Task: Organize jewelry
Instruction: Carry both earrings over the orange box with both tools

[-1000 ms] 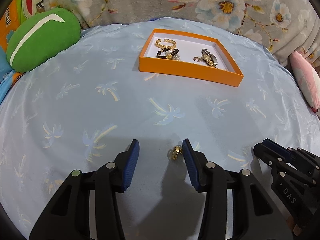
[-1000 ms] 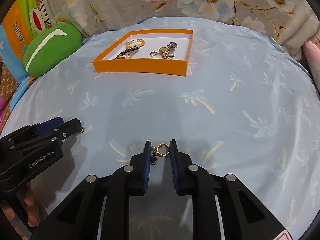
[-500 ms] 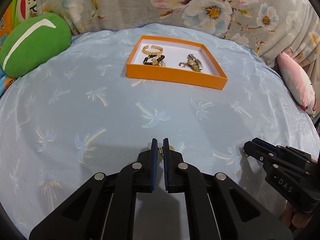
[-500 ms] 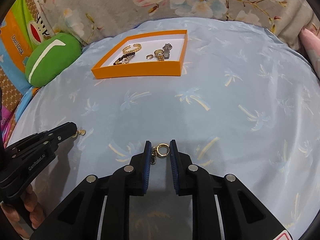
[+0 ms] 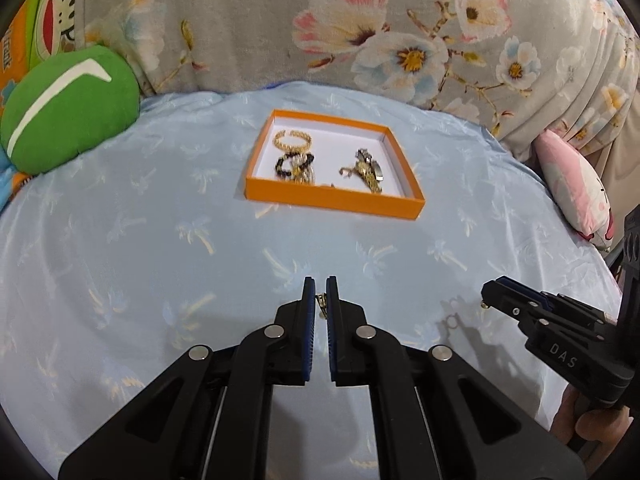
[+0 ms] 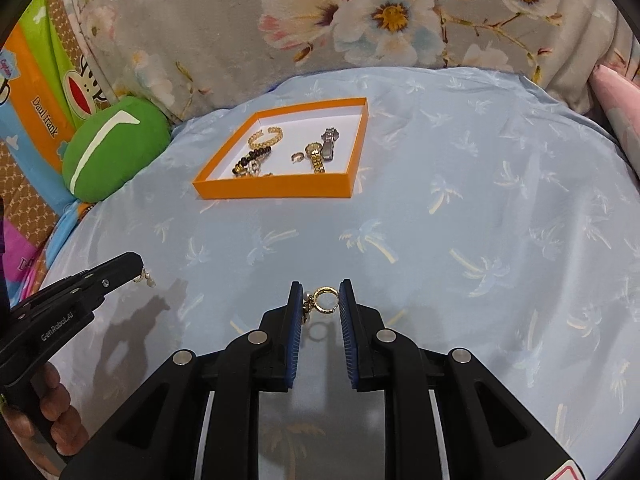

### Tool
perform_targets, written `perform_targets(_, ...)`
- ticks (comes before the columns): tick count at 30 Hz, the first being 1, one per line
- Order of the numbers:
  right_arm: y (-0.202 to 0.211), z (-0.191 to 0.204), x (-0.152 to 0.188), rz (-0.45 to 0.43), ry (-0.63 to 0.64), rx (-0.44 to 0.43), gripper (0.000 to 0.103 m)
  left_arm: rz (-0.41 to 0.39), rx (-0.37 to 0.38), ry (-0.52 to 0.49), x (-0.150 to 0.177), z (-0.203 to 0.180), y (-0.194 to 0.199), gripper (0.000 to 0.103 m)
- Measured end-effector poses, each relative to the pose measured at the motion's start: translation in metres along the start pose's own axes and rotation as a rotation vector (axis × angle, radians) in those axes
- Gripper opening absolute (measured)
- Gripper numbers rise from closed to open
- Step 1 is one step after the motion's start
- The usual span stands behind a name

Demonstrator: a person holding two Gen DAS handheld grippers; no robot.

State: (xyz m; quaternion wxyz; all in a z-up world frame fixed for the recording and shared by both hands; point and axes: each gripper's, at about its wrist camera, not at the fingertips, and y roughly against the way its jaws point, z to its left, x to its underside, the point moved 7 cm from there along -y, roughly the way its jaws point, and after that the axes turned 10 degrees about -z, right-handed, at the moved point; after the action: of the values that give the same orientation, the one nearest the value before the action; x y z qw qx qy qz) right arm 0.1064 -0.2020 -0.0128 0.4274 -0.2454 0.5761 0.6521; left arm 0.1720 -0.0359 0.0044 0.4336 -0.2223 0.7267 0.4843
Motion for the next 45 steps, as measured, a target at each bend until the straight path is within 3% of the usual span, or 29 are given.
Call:
perform_targets(8, -0.016, 0.010, -0.061, -0.075, 0.043, -0.041, 0.017, -0.071, -0.021, -0.058, -0.055, -0.001, -0.019, 0.004)
perform_targets(19, -0.098, 0.020, -0.127, -0.095, 0.048, -0.095, 0.017, -0.112, -0.044, -0.072, -0.124, -0.002, -0.099, 0.004)
perform_targets(32, -0.154, 0.028, -0.121, -0.060, 0.075, -0.098, 0.019, -0.032, -0.041, -0.025, -0.120, 0.008, -0.169, 0.005)
perform_targets(37, -0.150, 0.022, -0.123, -0.069, 0.040, -0.101, 0.019, -0.028, -0.054, 0.011, -0.116, 0.018, -0.169, 0.006)
perform_targets(45, -0.139, 0.026, -0.121, -0.072, 0.051, -0.102, 0.019, -0.044, -0.070, -0.021, -0.117, 0.014, -0.153, 0.006)
